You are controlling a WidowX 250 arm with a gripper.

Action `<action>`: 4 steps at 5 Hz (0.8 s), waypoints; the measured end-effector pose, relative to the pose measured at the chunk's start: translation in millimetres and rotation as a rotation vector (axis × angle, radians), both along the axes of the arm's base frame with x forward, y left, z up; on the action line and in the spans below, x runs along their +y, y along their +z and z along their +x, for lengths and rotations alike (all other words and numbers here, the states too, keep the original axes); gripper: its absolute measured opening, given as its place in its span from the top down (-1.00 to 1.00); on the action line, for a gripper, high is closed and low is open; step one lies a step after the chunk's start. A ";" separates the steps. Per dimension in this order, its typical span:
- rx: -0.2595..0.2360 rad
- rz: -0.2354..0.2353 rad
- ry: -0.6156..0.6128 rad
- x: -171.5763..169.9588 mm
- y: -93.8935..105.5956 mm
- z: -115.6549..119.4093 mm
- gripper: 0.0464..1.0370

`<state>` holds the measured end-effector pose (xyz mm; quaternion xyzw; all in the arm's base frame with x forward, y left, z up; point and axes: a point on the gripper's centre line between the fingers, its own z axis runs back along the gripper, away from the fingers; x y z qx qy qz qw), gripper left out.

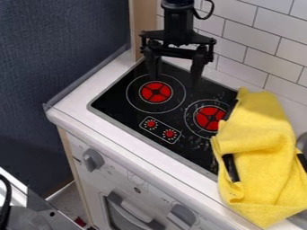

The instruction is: Unfold the cloth from right to left

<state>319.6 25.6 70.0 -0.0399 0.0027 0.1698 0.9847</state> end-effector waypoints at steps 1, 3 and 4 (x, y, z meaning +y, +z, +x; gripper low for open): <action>0.037 -0.004 0.000 -2.4 -10.9 -3.3 -0.93; 0.135 -0.030 -0.063 -62.9 -30.2 -14.7 -0.93; 0.155 -0.053 -0.055 -83.1 -35.4 -30.8 -0.93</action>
